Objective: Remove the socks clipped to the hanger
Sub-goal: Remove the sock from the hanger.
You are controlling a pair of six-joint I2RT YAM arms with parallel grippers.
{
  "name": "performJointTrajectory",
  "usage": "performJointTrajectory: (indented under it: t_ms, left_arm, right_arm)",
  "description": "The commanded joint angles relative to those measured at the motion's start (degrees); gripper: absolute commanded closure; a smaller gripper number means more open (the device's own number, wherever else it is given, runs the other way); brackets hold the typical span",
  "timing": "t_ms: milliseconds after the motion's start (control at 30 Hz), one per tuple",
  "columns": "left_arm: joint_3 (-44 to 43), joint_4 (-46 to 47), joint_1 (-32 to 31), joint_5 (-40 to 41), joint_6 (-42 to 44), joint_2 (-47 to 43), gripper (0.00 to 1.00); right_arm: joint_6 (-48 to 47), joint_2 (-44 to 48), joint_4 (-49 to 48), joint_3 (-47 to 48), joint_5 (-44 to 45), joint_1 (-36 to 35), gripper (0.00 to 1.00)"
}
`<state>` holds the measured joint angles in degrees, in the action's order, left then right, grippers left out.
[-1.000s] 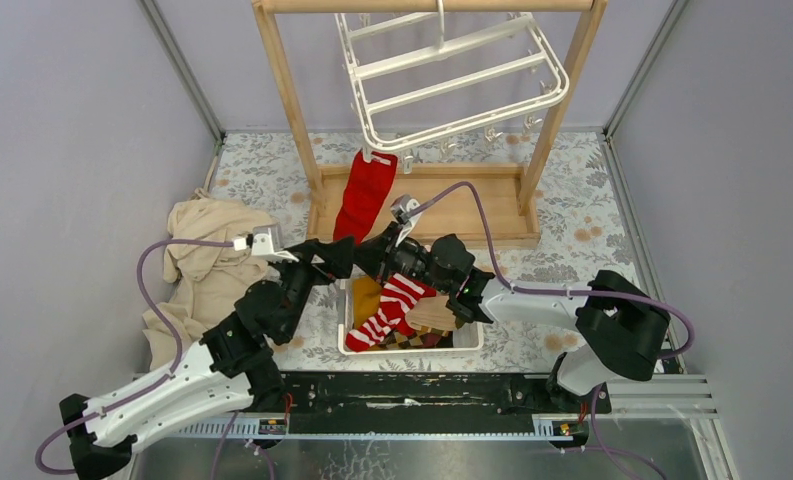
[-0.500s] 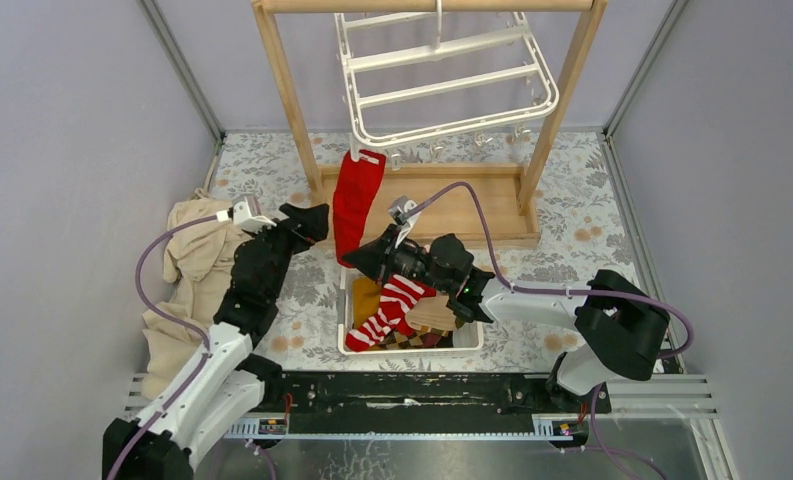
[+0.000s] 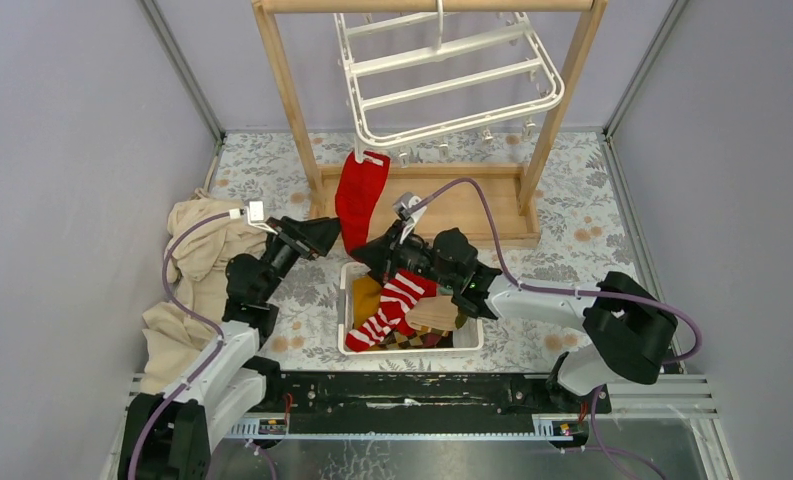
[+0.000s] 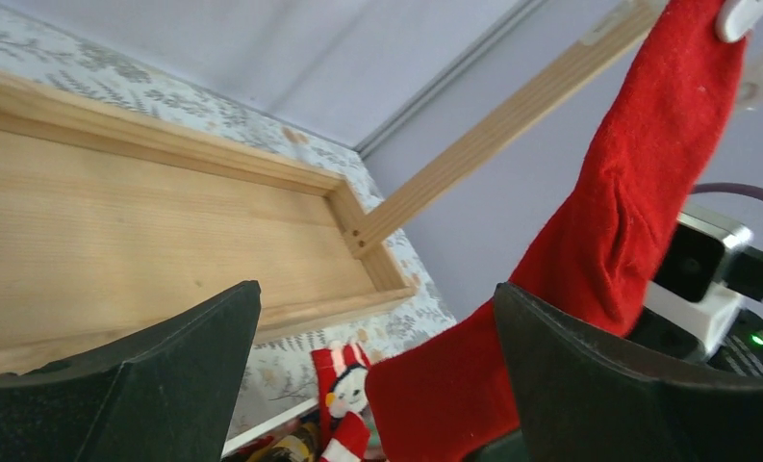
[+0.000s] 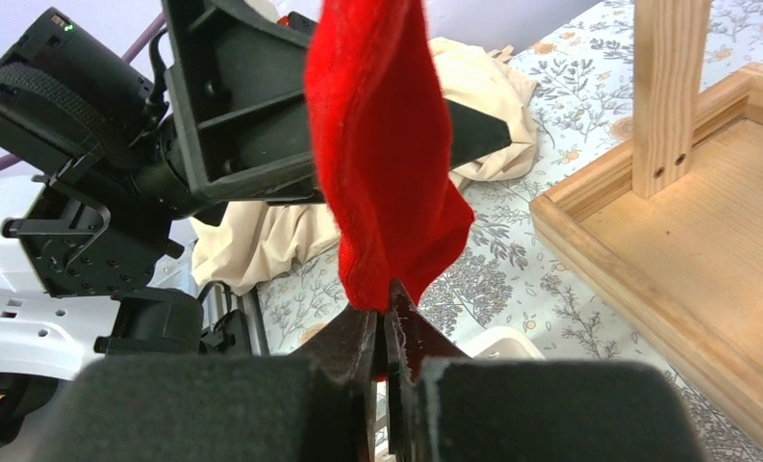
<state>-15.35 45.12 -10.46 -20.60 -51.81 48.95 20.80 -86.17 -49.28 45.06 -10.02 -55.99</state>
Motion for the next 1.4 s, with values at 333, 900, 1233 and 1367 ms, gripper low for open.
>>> performJointTrajectory:
  t_ms: [333, 900, 1233, 1367]
  left_arm:
    - [3.76, 24.02, 2.02, -12.24, -10.39, 4.48, 0.02]
    - [3.52, 27.83, 2.04, -14.15, -11.87, 6.24, 0.02]
    - [3.37, 28.15, 2.02, -14.68, -12.35, 3.96, 0.02]
    - [3.43, 29.62, 2.02, -15.22, -12.80, 5.34, 0.02]
  right_arm:
    - [-0.27, 5.44, -1.29, -0.51, -1.03, 4.67, 1.00]
    - [1.18, 3.83, 0.50, 2.71, -4.77, 5.70, 1.00]
    - [2.42, 1.35, 0.36, 5.36, -6.14, 5.67, 1.00]
    - [3.62, -0.44, -0.61, 6.60, -7.57, 5.63, 1.00]
